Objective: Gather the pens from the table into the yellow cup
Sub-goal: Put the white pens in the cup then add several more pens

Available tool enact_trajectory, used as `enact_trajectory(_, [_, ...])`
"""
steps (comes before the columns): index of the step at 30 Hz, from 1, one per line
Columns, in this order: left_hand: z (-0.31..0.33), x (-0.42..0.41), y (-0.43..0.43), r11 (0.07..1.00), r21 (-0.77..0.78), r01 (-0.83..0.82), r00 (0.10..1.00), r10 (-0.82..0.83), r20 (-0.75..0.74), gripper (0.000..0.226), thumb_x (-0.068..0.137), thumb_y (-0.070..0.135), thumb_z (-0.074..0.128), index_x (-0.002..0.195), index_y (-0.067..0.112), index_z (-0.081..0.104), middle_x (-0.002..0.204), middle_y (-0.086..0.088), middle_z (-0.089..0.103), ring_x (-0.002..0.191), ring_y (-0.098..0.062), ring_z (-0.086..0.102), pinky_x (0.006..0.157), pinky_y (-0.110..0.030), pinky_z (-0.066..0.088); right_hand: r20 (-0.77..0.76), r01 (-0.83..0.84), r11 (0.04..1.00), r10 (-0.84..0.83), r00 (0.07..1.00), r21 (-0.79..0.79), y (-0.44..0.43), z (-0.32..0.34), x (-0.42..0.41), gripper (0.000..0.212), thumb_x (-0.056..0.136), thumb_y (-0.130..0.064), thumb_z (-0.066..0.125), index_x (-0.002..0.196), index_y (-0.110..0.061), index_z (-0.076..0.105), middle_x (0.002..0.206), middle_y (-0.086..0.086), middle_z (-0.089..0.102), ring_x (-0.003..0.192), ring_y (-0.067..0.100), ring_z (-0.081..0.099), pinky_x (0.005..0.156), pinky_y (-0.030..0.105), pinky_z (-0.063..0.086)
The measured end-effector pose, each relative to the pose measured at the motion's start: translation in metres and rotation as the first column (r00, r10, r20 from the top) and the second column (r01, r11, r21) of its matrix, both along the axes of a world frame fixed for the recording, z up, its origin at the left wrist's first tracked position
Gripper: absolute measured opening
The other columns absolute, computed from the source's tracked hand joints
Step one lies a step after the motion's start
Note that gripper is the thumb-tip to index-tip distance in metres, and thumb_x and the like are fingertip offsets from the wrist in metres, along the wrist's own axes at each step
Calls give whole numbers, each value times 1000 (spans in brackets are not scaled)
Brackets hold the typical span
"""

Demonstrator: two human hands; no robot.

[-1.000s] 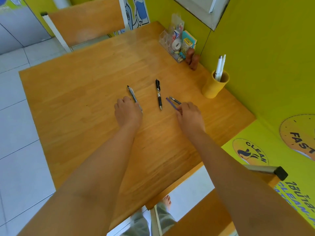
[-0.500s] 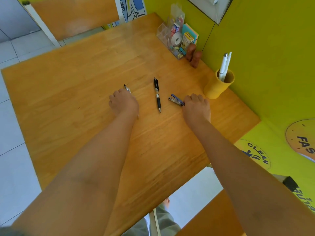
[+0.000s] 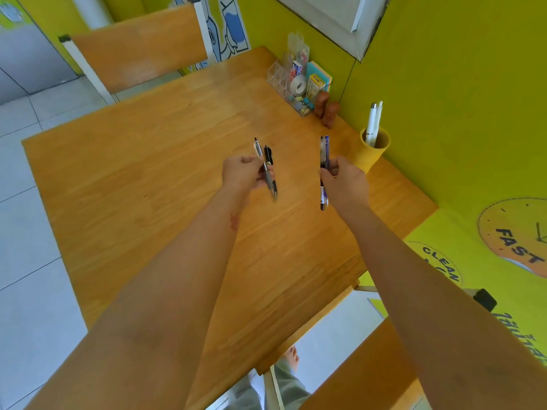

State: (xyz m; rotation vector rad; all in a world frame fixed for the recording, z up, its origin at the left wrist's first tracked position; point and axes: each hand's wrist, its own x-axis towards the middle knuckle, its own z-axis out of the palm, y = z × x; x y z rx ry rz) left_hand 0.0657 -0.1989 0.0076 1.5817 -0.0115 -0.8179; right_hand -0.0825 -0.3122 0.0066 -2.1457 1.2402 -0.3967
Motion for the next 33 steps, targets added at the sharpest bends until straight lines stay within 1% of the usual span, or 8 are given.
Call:
enact_trajectory(5, [20, -25, -13, 984, -147, 97, 981, -120, -153, 23, 96, 2, 57, 118, -1, 51, 88, -19, 65, 72, -24, 68, 59, -29, 62, 123, 89, 993, -98, 988, 77, -7, 19, -18, 10, 90, -24, 62, 90, -14, 60, 80, -1, 64, 81, 20, 61, 66, 31, 44])
enact_trajectory(10, [36, -46, -38, 964, -192, 186, 954, -223, -200, 18, 96, -1, 54, 114, 1, 50, 89, -17, 63, 74, -26, 66, 72, -37, 62, 211, 183, 983, -179, 961, 2, -26, 36, -37, 13, 89, -24, 62, 90, -11, 60, 84, 1, 66, 78, 21, 63, 66, 32, 48])
enact_trajectory(15, [53, -61, -78, 940, -221, 260, 960, -276, -43, 8, 92, 1, 61, 96, 7, 56, 91, -13, 69, 79, -22, 71, 71, -33, 63, 410, 321, 947, -296, 863, 7, -55, 53, -47, 14, 87, -26, 64, 91, -13, 62, 89, -1, 68, 83, 25, 70, 75, 52, 58])
enact_trajectory(18, [59, -65, -105, 949, -229, 215, 974, -192, 121, 16, 86, 4, 69, 95, 9, 58, 103, -18, 70, 96, -28, 72, 80, -34, 62, 491, 353, 935, -303, 817, -12, -71, 61, -48, 18, 89, -26, 63, 98, -10, 63, 91, -2, 66, 84, 20, 70, 76, 50, 59])
enact_trajectory(21, [60, -69, -128, 961, -205, 184, 942, -113, 317, 21, 82, 14, 73, 83, 18, 53, 91, -10, 71, 92, -30, 72, 84, -45, 59, 528, 372, 928, -299, 795, -34, -83, 60, -44, 20, 91, -26, 63, 100, -8, 62, 89, -4, 64, 81, 16, 68, 75, 46, 59])
enact_trajectory(24, [53, -75, -145, 973, -65, 221, 823, -151, 547, 23, 87, 18, 70, 84, 13, 47, 86, -7, 71, 75, -20, 64, 71, -34, 52, 488, 353, 932, -269, 831, -87, -94, 51, -38, 20, 91, -25, 62, 100, -6, 62, 87, -4, 61, 78, 13, 60, 69, 36, 53])
enact_trajectory(28, [36, -80, -156, 972, 75, 222, 684, -210, 698, 17, 91, 20, 65, 95, 4, 60, 91, -8, 71, 83, -26, 66, 67, -34, 49, 356, 260, 958, -203, 912, -119, -108, 32, -37, 20, 89, -24, 64, 93, -5, 61, 88, 3, 65, 84, 22, 58, 66, 33, 43])
enact_trajectory(33, [27, -81, -163, 927, 323, 189, 522, -373, 767, 19, 95, 26, 58, 101, 9, 65, 85, -11, 69, 71, -27, 58, 57, -30, 32, 56, 154, 963, -145, 988, -222, -124, 16, -34, 32, 87, -30, 66, 109, -6, 67, 119, 12, 65, 118, 34, 49, 92, 38, 37])
